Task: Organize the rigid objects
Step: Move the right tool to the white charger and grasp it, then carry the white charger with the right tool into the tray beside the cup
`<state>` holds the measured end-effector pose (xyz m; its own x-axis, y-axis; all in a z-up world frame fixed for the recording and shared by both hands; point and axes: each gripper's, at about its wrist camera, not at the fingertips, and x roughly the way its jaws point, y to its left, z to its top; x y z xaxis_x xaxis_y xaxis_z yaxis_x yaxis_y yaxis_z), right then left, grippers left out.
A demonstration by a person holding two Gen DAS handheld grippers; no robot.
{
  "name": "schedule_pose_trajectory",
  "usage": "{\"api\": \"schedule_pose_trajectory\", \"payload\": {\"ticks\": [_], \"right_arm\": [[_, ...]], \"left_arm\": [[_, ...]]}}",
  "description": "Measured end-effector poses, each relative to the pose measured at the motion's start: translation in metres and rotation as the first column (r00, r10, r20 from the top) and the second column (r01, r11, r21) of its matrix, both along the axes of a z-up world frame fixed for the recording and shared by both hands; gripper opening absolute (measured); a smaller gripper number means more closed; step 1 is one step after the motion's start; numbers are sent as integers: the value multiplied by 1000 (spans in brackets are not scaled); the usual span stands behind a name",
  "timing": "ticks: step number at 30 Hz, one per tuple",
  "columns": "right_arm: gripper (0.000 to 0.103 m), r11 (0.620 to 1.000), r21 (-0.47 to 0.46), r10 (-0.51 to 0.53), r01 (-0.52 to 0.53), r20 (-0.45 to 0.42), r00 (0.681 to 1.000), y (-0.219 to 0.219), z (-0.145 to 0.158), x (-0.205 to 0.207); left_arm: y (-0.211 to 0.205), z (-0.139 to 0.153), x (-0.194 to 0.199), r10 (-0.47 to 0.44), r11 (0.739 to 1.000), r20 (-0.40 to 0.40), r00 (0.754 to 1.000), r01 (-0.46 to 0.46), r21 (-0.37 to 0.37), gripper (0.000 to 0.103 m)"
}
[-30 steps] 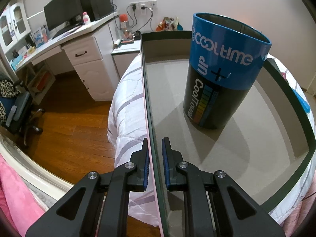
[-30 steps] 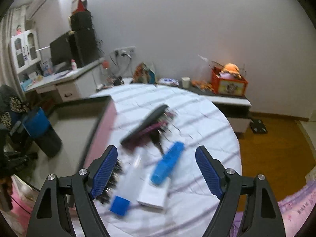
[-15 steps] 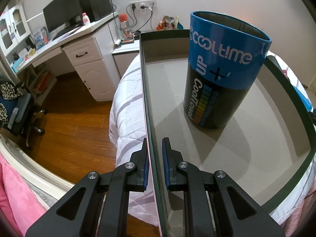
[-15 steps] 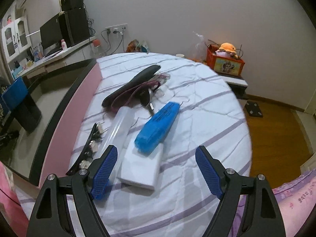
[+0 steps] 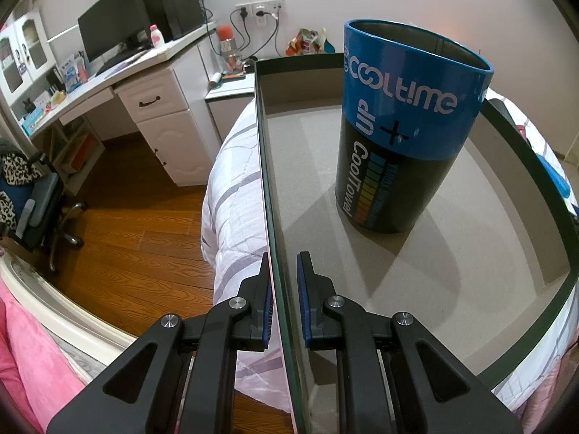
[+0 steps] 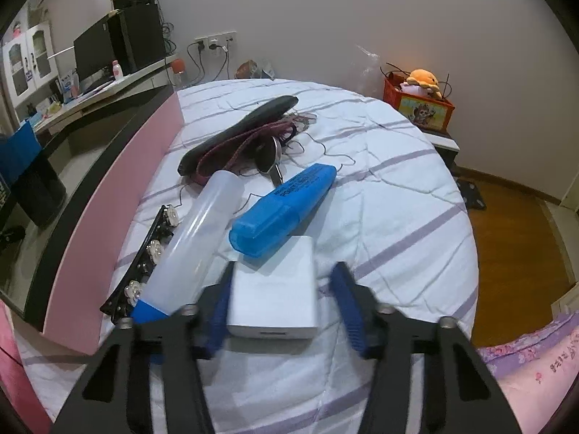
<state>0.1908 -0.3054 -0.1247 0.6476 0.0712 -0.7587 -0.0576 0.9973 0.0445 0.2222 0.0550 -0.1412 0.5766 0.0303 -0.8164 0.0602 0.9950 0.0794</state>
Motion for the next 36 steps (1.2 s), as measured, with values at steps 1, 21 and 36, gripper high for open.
{"api": "schedule_pose_trajectory", "payload": {"ticks": [1, 21, 36], "right_arm": [[41, 1000, 1, 4, -4, 0, 1000, 0, 0, 0], [41, 998, 38, 43, -45, 70, 997, 4, 42, -31], [41, 965, 44, 249, -260, 173, 953, 90, 90, -16]], "left_arm": [[0, 0, 0, 0, 1000, 0, 1000, 0, -1, 11], [-3, 2, 0, -4, 1000, 0, 1000, 4, -7, 11], [4, 5, -5, -20, 999, 12, 1000, 20, -38, 11]]}}
